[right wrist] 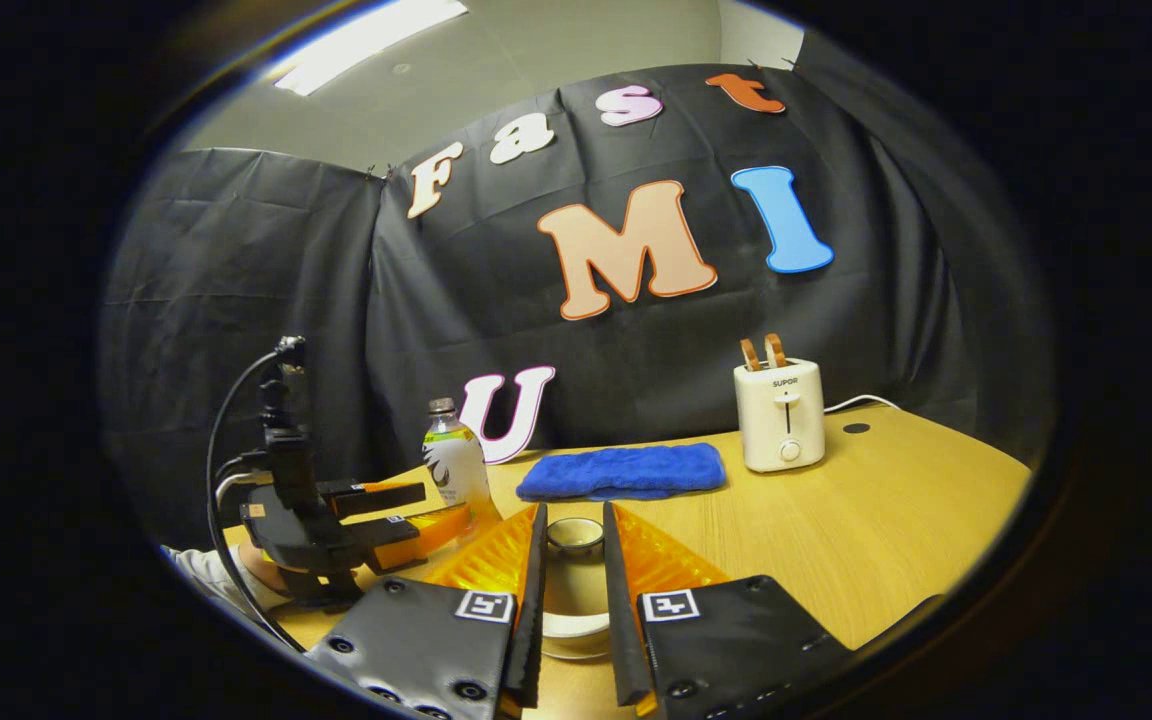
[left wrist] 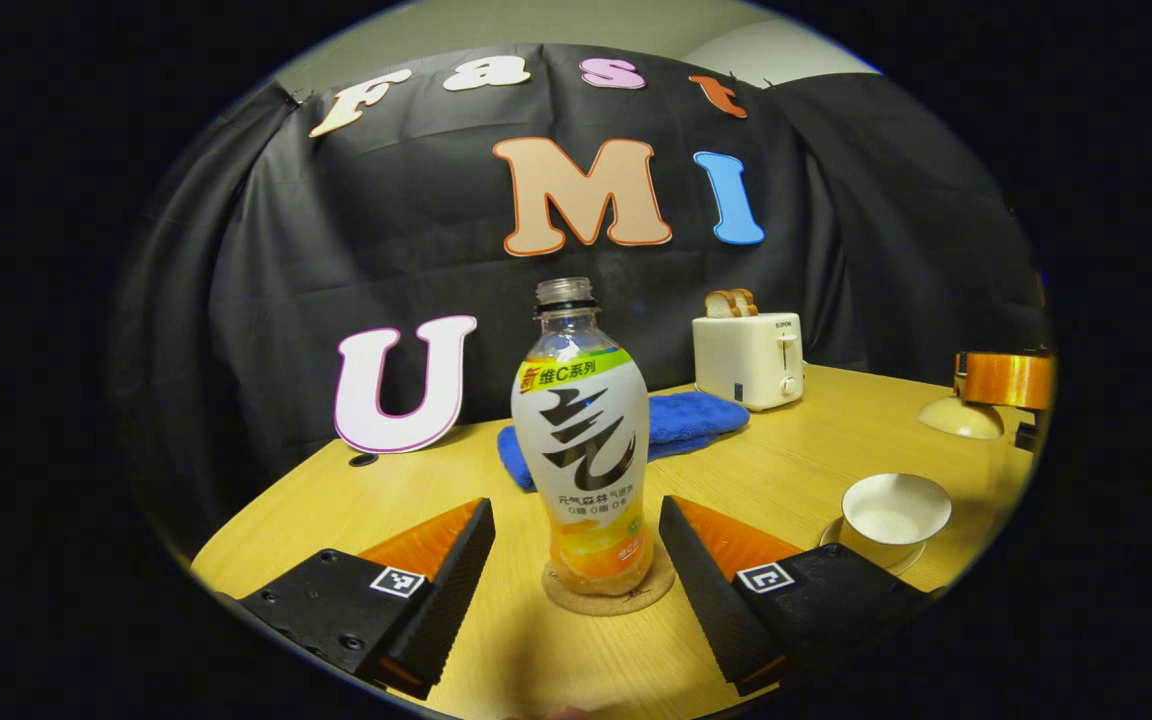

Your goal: Open the teacup lid with one hand, grasp the water bottle and pour water into the teacup with the other hand; after pouring, place the water bottle on the coaster and then close the teacup lid.

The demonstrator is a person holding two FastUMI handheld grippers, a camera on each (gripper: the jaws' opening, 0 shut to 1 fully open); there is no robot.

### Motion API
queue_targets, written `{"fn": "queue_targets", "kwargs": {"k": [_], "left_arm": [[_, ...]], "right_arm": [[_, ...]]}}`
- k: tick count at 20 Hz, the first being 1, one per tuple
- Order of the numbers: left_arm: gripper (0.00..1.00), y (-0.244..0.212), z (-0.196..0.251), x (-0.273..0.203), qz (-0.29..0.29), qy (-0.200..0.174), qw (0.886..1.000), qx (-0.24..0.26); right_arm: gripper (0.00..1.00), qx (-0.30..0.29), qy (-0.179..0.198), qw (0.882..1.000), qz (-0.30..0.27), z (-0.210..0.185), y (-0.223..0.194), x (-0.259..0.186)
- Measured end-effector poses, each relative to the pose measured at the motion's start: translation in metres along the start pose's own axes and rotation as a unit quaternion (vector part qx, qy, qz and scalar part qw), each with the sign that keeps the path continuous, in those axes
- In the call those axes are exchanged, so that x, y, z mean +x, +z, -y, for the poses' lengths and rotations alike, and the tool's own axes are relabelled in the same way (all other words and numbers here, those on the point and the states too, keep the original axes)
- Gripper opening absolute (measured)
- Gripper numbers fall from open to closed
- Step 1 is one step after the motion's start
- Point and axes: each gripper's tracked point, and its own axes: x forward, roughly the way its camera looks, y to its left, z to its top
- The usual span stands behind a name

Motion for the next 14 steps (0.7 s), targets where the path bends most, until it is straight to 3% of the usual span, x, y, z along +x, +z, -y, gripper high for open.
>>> {"fn": "queue_targets", "kwargs": {"k": [9,14], "left_arm": [[0.96,0.009,-0.031,-0.050,0.040,0.047,0.998,0.005],[0.96,0.013,-0.028,-0.061,0.052,0.045,0.998,0.006]], "right_arm": [[0.32,-0.005,-0.010,0.999,-0.042,-0.006,-0.043,0.021],[0.32,-0.031,-0.024,0.998,-0.052,-0.008,-0.056,0.028]]}}
